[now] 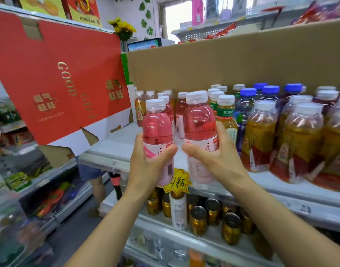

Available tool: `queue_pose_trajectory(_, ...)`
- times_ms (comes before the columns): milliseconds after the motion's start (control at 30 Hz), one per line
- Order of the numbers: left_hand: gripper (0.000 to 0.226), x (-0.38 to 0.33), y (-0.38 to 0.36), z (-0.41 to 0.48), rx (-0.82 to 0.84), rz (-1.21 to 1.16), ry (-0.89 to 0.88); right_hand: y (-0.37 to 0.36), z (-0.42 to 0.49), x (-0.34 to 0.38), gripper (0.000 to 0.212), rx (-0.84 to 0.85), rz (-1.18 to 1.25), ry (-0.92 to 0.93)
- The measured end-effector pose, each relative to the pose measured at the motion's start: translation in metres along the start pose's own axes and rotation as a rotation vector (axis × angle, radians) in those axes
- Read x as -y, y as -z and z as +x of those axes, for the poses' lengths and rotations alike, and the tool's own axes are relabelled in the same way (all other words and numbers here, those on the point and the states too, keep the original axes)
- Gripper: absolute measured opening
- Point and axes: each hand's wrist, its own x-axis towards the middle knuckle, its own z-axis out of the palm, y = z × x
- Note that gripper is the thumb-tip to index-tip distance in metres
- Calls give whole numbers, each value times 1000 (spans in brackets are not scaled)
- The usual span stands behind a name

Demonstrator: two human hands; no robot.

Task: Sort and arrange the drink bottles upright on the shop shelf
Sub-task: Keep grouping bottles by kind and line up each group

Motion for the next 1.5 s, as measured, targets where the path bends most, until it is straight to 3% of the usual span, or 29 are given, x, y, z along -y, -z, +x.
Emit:
queue_pose_trajectory(233,44,-38,-31,-65,71,-129,35,58,-63,34,53,-91,-52,-39)
queue_pose_trajectory(467,57,-79,-98,-111,195,-219,31,139,-110,60,51,-204,-153,-47)
queue_pose_trajectory(767,49,-118,-236,-164,316,-270,23,286,-152,66,50,-292,-226,-75)
queue_pose_trajectory(1033,44,-146,-358,-194,285,-303,45,418,-145,53,56,-291,-233,-153)
queue_pose_trajectory(1367,46,-148,-384,-183,208,-185,55,439,-90,-33,71,-238,-53,-288)
queue_pose_trajectory(1500,46,-148,-388,-172,203,-152,33,434,-52,-61,74,-198,-130,-304)
